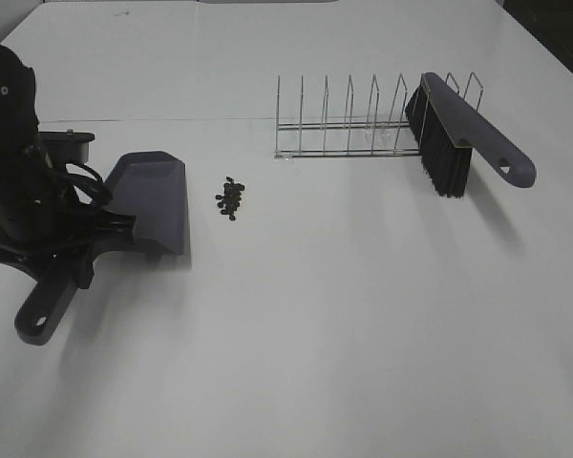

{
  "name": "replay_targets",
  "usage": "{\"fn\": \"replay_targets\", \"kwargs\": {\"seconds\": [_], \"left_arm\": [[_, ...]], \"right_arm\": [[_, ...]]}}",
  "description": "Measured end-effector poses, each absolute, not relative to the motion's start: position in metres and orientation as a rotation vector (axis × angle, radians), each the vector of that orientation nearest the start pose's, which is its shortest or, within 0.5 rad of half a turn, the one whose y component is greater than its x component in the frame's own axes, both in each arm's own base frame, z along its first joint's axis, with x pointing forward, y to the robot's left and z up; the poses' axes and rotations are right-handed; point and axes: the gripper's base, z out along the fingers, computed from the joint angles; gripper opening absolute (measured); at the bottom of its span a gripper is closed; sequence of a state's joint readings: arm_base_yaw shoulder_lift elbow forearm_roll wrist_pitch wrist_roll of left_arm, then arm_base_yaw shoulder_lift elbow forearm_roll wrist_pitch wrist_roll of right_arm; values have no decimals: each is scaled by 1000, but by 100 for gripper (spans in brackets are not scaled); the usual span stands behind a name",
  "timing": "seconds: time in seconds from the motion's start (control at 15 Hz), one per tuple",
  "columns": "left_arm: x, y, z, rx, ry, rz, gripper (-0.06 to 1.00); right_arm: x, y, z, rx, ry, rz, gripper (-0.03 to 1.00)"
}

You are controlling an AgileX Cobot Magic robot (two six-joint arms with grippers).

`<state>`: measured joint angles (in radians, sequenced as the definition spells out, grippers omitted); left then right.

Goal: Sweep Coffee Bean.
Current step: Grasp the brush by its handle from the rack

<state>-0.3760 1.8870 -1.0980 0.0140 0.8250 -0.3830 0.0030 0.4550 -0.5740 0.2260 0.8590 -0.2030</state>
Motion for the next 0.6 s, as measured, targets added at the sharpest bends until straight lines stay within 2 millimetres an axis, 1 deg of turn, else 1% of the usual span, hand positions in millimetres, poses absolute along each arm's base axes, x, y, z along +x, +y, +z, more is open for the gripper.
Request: {"fn": "replay_targets", "kwargs": {"seconds": [0.13,0.33,0.6], "left_arm": [[310,-123,141,11,3123,-22,32],[307,-126,119,31,3212,-34,32],[308,-125,116,44,3215,-22,32]], "right_arm": [[96,16,308,-144,2221,169,71],[125,16,324,-158,2234,162,71],[173,18,343,-141,2285,203,71]]}}
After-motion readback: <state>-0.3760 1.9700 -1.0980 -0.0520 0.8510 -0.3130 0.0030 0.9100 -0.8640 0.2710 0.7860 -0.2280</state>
